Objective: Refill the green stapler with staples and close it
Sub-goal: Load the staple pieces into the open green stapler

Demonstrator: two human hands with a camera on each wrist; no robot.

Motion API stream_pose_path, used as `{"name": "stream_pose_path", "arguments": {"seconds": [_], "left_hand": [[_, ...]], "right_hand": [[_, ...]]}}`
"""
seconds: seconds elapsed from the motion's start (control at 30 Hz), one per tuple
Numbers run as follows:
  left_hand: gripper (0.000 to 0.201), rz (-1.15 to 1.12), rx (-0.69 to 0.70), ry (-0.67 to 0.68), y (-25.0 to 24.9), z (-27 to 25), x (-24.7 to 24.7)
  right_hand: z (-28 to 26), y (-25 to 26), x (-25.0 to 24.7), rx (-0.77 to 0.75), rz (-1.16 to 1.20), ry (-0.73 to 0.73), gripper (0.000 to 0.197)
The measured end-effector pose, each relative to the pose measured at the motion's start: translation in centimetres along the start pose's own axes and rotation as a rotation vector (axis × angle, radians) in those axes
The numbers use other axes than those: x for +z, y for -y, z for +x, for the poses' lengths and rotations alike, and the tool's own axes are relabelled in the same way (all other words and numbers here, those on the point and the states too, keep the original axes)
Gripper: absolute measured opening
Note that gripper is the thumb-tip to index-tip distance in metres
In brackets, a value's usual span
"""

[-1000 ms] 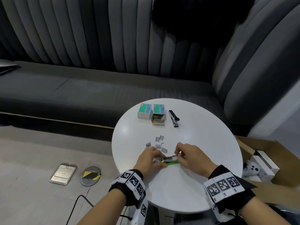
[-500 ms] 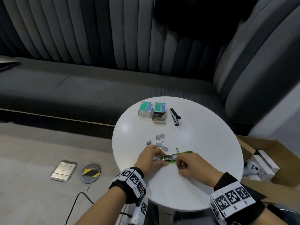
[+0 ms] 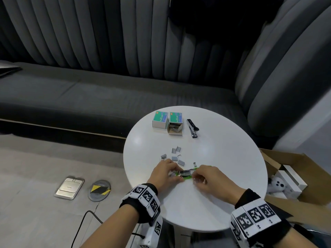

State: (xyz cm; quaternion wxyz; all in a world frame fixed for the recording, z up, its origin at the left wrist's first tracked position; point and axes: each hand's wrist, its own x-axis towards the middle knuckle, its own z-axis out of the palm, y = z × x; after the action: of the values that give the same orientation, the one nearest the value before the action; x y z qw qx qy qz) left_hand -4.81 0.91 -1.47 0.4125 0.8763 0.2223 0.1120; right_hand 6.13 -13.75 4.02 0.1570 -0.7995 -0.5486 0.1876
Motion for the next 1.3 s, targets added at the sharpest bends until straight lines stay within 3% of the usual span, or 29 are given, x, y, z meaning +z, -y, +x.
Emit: {"name": "stream_pose_path", "arguments": {"seconds": [0.13, 0.5, 1.3], "left_hand": [[0.028, -0.001, 0.015, 0.006, 0.2, 0.1, 0.0], [0.029, -0.017, -0.005, 0.008, 0.4, 0.1, 0.2], [0.029, -0.017, -0.004, 0.014, 0.2, 0.0, 0.0]], "right_hand": [[2.1, 1.1, -0.6, -0.035, 0.019, -0.084, 0.017], [3.6, 1.5, -0.2, -0.007, -0.038, 0.040, 0.019], [3.6, 0.7, 0.0, -0.095, -0.107, 0.035, 0.022]]}}
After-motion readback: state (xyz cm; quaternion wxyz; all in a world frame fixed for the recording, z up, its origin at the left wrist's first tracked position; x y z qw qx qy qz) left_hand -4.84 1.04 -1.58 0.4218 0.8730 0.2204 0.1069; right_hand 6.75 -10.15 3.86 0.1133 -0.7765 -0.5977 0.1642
